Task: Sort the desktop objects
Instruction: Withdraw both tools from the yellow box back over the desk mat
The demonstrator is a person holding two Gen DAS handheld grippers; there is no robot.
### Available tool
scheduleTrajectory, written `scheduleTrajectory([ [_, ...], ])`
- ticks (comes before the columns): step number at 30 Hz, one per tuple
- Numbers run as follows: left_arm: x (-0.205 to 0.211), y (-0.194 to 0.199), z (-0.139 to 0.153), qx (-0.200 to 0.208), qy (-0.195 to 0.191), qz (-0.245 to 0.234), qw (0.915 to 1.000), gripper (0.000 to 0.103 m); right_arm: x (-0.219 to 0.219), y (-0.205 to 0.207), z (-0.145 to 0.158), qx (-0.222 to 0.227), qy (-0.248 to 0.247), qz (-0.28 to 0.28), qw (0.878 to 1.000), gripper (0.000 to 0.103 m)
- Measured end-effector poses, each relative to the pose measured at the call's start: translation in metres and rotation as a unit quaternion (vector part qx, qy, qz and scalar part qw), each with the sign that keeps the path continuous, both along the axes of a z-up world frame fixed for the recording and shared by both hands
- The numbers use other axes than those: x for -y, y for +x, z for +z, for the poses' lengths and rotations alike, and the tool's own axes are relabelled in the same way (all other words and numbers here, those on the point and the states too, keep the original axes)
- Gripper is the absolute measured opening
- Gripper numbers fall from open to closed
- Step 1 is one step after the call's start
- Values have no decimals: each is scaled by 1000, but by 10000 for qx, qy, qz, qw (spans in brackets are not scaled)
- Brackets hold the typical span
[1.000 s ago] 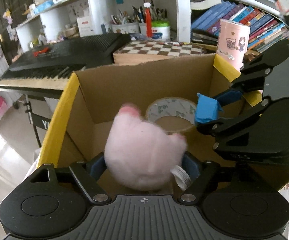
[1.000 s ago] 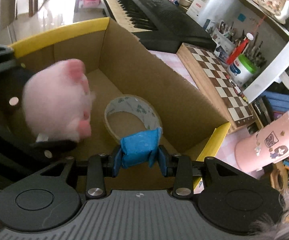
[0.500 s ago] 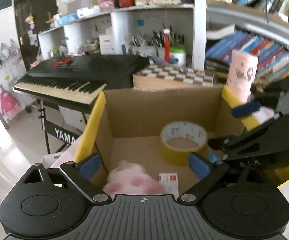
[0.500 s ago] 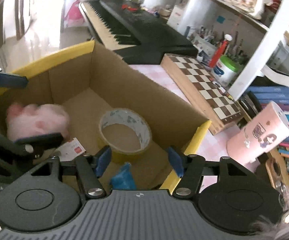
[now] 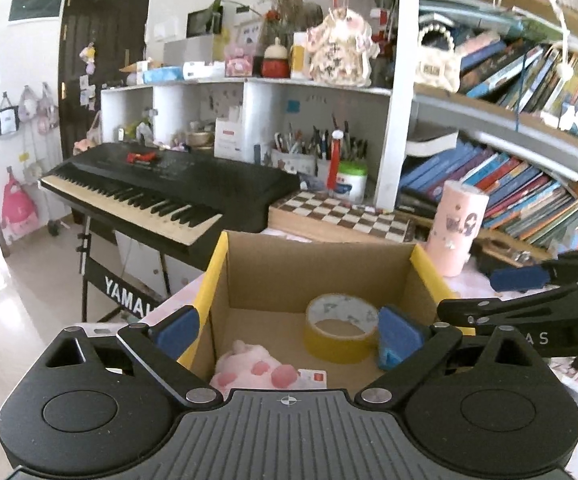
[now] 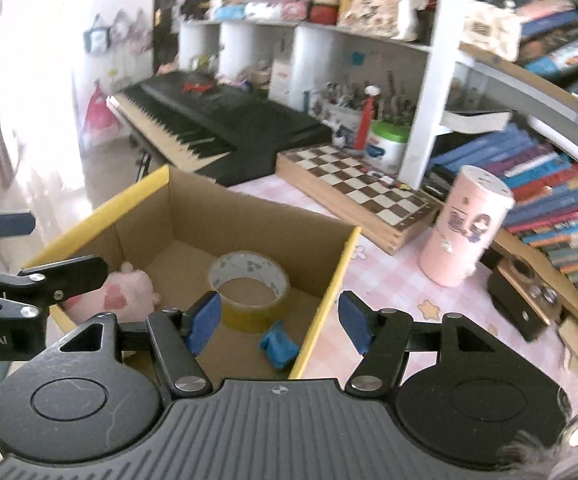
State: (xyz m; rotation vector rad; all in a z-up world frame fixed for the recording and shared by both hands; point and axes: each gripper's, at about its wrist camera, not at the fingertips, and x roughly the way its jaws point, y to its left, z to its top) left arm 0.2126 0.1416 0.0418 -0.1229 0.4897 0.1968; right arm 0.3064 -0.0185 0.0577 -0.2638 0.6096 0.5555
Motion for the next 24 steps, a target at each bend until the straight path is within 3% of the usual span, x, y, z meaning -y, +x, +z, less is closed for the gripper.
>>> scheduleTrajectory([
  [15, 9, -80, 1, 183, -259, -45, 9995, 99, 39, -91, -5, 208, 665, -1083, 9917, 66],
  [24, 11, -128, -5, 178, -371, 35, 9991, 99, 46, -151, -12, 187, 743, -1231, 9894, 68],
])
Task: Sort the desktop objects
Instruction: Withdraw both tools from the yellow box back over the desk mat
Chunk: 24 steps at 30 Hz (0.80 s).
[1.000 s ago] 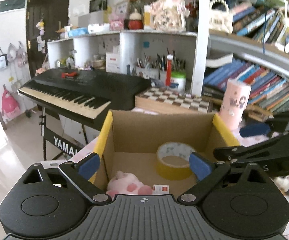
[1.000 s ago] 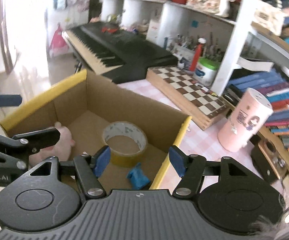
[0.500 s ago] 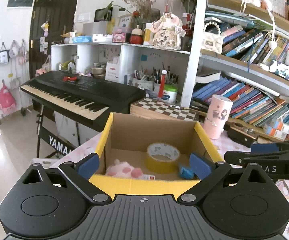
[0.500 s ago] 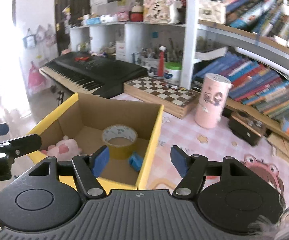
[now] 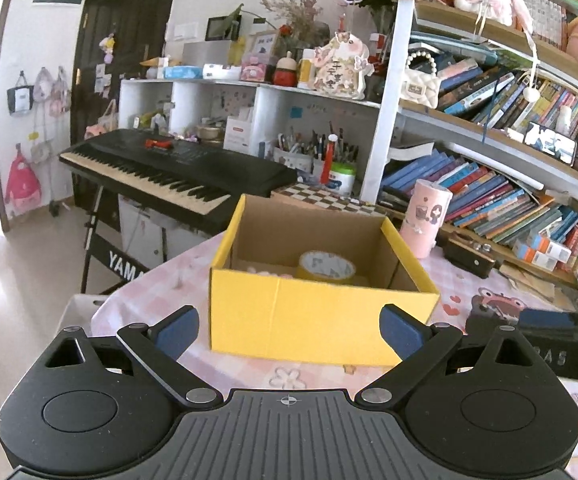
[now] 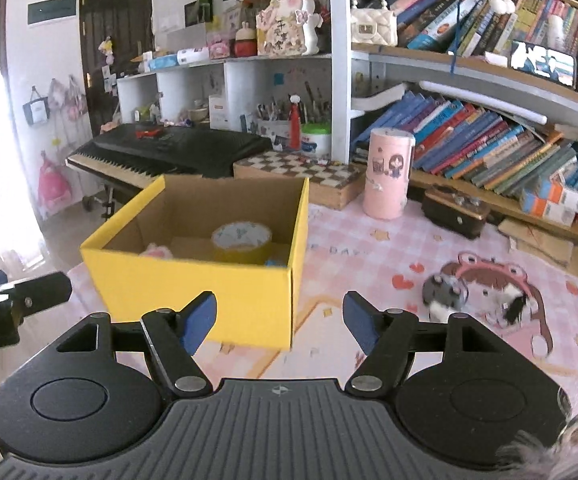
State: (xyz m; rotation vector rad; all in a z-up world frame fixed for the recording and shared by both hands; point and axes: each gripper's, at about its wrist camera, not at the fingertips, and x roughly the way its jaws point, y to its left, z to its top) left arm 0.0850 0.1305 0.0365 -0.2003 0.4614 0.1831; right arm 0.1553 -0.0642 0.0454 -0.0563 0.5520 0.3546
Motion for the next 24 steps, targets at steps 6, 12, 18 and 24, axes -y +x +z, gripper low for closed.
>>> scheduleTrajectory([
  [6, 3, -21, -6, -113, -3, -47, 9999, 99, -1, -31, -12, -94, -49, -33, 9999, 72],
  [12, 3, -41, -16, -294, -45, -11, 9996, 99, -1, -57, -24, -245, -43, -137, 9996, 75],
  [18, 7, -57, -24, -431, 12, -94, 9990, 99, -3, -78, -33, -387, -112, -228, 9989, 80],
  [24, 16, -66, -32, -629, -35, -300, 9976, 99, -6, -93, -40, -526, -292, -250, 9979, 81],
])
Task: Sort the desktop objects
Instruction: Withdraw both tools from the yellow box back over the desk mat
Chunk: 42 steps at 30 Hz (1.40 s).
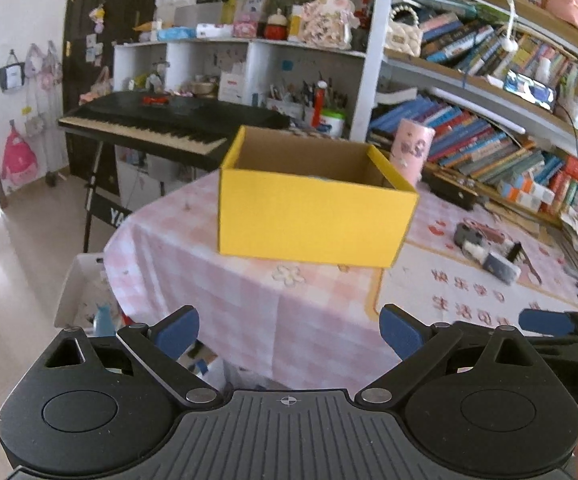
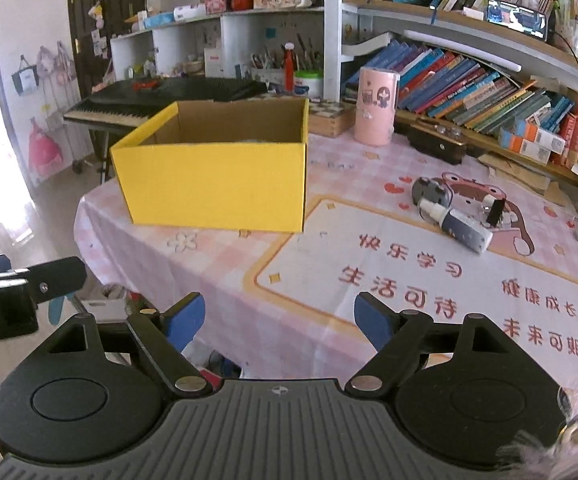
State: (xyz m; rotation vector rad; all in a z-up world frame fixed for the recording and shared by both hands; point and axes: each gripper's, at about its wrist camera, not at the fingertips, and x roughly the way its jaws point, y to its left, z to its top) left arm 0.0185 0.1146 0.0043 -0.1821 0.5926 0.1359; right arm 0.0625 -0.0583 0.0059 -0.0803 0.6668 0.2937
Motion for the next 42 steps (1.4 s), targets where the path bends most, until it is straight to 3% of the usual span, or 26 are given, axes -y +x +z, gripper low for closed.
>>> scheduleTrajectory([
  [13, 19, 6, -10, -218, -106, -341, 9991, 99, 20, -8, -8, -217, -157, -307, 9992, 82],
  [25, 67, 32, -15, -380, -43, -988, 9944, 99, 71, -4, -15, -395, -107, -972, 9944, 82],
  [42, 123, 87, -17, -563, 1, -1261, 9904, 99, 134, 42, -16, -604, -81, -1355, 9889, 82],
])
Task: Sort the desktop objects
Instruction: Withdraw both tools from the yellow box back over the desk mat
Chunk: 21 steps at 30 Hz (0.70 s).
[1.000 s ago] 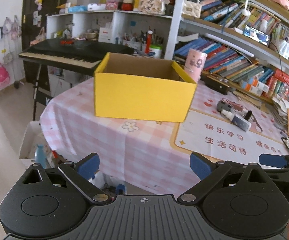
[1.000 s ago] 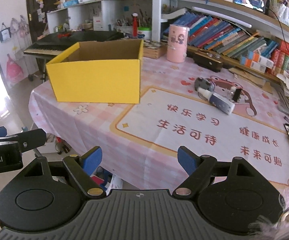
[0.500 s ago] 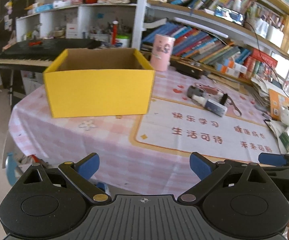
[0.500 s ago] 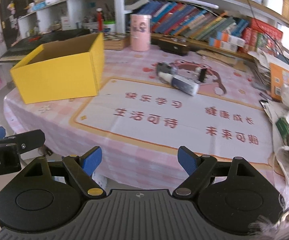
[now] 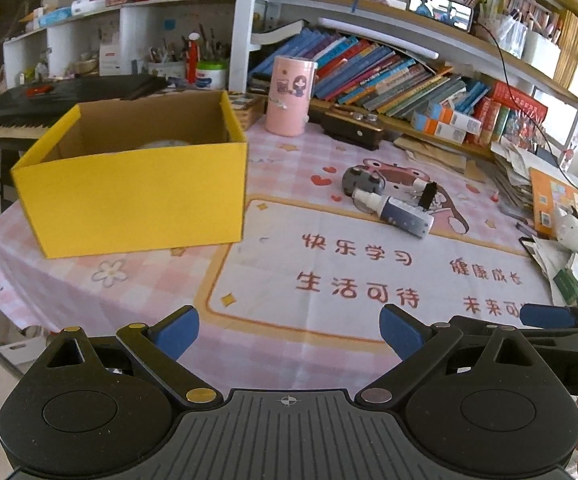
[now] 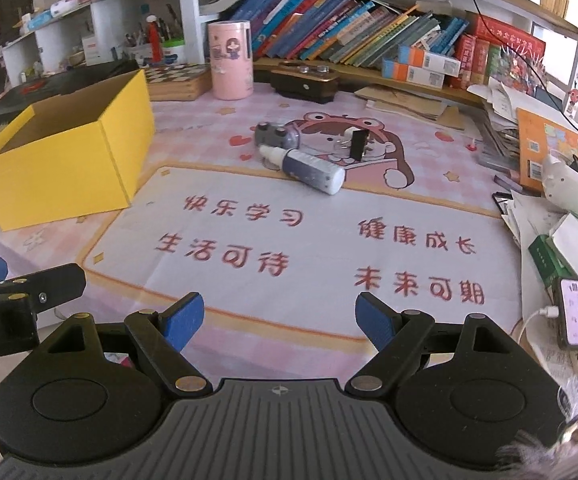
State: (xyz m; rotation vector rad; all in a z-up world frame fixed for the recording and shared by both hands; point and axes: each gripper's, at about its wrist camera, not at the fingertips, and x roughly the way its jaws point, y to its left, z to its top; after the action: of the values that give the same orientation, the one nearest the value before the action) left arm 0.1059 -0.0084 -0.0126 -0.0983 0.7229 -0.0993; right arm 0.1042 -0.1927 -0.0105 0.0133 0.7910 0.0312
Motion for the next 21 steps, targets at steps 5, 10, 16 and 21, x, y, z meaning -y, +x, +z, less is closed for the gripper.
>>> scheduleTrajectory([
  [5, 15, 20, 1, -8, 38, -10, 10000, 99, 16, 20, 1, -1, 30, -23, 10000, 82],
  [10, 33, 40, -1, -54, 61, -40, 10000, 99, 36, 40, 0, -18, 50, -58, 10000, 82],
  [16, 59, 61, -6, -145, 121, -86, 9998, 99, 62, 61, -2, -10, 52, -147, 9999, 82],
  [21, 80, 75, -13, -310, 233, -146, 9991, 99, 85, 77, -5, 19, 97, -220, 9997, 82],
])
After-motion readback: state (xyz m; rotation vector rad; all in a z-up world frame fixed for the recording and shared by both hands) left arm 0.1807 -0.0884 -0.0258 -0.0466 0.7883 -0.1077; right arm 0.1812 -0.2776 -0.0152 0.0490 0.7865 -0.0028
